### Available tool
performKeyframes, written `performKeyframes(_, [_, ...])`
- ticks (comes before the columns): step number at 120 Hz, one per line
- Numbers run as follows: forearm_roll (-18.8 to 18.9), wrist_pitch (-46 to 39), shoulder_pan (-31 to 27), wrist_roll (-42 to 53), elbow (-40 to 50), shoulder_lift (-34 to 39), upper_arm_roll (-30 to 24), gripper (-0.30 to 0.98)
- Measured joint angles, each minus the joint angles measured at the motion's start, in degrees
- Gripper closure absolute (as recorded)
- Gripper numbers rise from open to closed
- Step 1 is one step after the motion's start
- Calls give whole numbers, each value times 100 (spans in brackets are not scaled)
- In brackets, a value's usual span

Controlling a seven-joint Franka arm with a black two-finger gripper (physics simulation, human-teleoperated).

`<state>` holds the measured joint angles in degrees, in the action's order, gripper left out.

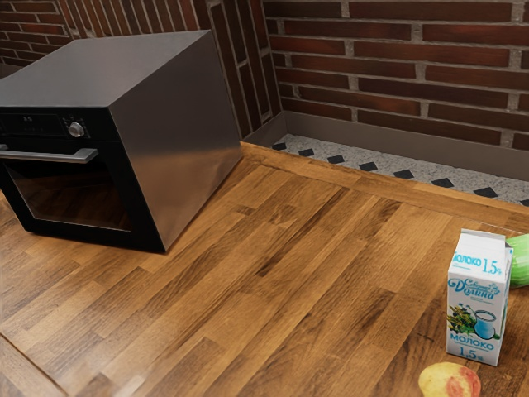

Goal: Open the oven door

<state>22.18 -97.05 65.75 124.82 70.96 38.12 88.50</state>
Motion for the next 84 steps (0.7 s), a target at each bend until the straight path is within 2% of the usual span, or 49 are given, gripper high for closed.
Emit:
performKeyframes(22, [-92,-390,430,-48,30,81,316,0])
performKeyframes(41, [-140,-630,574,-103,41,153,504,0])
performKeyframes(84, [-239,-851,551,-192,384,170,634,0])
